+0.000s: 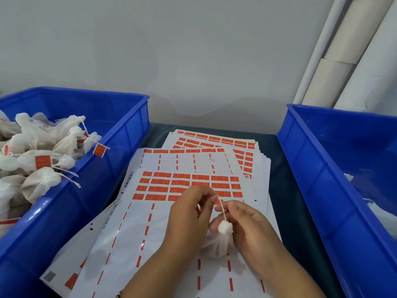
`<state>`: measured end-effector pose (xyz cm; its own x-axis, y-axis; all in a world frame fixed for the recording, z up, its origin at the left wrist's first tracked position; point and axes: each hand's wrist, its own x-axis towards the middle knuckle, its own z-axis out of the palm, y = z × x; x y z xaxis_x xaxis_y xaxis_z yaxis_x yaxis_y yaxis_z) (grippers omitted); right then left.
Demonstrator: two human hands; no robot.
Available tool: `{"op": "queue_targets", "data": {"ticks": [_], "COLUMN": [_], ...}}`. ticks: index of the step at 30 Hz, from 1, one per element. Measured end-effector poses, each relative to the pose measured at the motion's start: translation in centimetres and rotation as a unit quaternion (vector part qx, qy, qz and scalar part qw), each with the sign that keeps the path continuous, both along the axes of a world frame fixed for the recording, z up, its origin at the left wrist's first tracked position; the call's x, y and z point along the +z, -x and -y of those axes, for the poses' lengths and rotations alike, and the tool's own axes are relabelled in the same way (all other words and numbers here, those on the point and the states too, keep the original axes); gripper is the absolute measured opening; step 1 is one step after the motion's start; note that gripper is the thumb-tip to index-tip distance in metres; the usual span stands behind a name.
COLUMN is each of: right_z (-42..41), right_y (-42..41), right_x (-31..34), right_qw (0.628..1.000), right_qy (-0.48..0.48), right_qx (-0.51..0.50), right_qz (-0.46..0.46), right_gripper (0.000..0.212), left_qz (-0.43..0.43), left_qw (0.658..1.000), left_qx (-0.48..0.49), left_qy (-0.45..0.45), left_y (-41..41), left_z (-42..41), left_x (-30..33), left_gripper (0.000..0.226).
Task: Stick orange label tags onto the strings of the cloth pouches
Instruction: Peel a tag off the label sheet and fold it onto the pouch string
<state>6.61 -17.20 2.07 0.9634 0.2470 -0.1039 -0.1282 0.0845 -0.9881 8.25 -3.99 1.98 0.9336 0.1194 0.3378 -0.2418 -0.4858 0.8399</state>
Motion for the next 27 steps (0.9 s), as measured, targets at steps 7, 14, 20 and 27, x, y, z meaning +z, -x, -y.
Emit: {"op": "queue_targets", "data": {"ticks": [7, 14, 20, 27], "right_z": [0.3, 0.8, 1.1, 1.5], "right_y": [-0.1, -0.7, -0.8, -1.3], "right_x": [0.5, 0.0, 0.0, -0.4], "right_qw": [0.996, 0.969, 0.947, 0.93], "right_qy": [-0.075, -0.211, -0.281, -0.32], "right_qx": [-0.028, -0.099, -0.095, -0.116], "right_qz": [-0.035, -0.086, -0.125, -0.142], "right_gripper": [0.023, 0.023, 0.036, 0.045], "left_qz": [0.053, -0.119, -0.173, -0.19], "left_qw": [0.998, 0.978, 0.891, 0.899], "left_qx": [-0.003, 0.055, -0.042, -0.054], "left_qy": [-0.034, -0.163, -0.417, -0.391], "left_y": [-0.1, -1.1, -2.2, -4.6], "left_z": [0.1, 1.0, 1.5, 1.4], "left_x": [-0.2, -2.5, -3.2, -2.2], "left_gripper": [0.033, 0.039, 0.07, 0.074]}}
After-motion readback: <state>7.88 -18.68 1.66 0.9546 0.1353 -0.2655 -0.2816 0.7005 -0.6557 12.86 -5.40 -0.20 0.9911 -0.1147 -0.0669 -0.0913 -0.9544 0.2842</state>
